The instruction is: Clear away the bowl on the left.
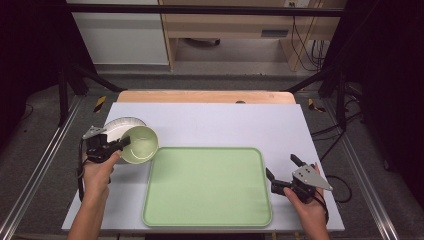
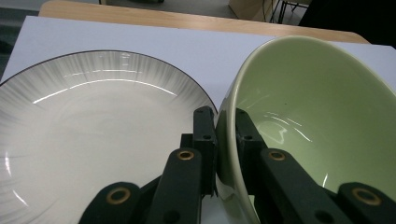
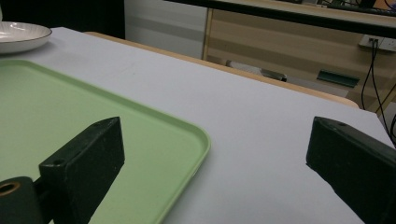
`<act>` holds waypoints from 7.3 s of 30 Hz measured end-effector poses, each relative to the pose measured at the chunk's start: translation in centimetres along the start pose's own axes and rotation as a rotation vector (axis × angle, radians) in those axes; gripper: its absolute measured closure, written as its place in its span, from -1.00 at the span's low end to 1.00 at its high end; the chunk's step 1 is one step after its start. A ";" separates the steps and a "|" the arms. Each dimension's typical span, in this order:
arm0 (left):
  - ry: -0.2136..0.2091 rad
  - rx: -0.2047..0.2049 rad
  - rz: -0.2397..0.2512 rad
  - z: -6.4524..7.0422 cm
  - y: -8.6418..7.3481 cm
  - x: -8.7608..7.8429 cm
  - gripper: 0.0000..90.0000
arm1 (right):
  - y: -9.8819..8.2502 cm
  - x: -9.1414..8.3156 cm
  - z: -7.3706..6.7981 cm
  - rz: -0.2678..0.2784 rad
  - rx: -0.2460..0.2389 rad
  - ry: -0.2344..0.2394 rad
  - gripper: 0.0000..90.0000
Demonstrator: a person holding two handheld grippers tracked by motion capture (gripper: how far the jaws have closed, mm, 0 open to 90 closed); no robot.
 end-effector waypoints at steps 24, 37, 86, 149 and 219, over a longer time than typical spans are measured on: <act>-0.097 0.037 -0.005 4.0 0.7 1.0 0.83 | 0.0 -0.1 0.0 -0.001 -0.002 -0.001 -0.90; -0.129 0.065 -0.032 5.8 0.4 2.0 0.83 | 0.0 -0.1 0.0 -0.002 -0.003 0.000 -0.90; -0.356 0.223 -0.241 16.1 -4.0 7.1 0.82 | 1.7 -0.7 -0.5 0.117 0.045 0.018 -0.92; -0.397 0.184 -0.345 16.8 -6.8 8.9 0.82 | 1.3 -0.5 -0.6 0.091 0.025 0.020 -0.92; -0.370 0.273 -0.287 16.1 -5.1 8.0 -0.15 | 1.2 -0.5 -0.6 0.080 0.023 0.021 -0.92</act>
Point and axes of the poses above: each handheld gripper's, and its own axes: x roughly forward along the jaws, y roughly out of its top, z roughly to its right, the point moved 8 cm from there along x, roughly forward along the jaws, and after that the axes turned 11 degrees about -y, right-handed, at the moved point
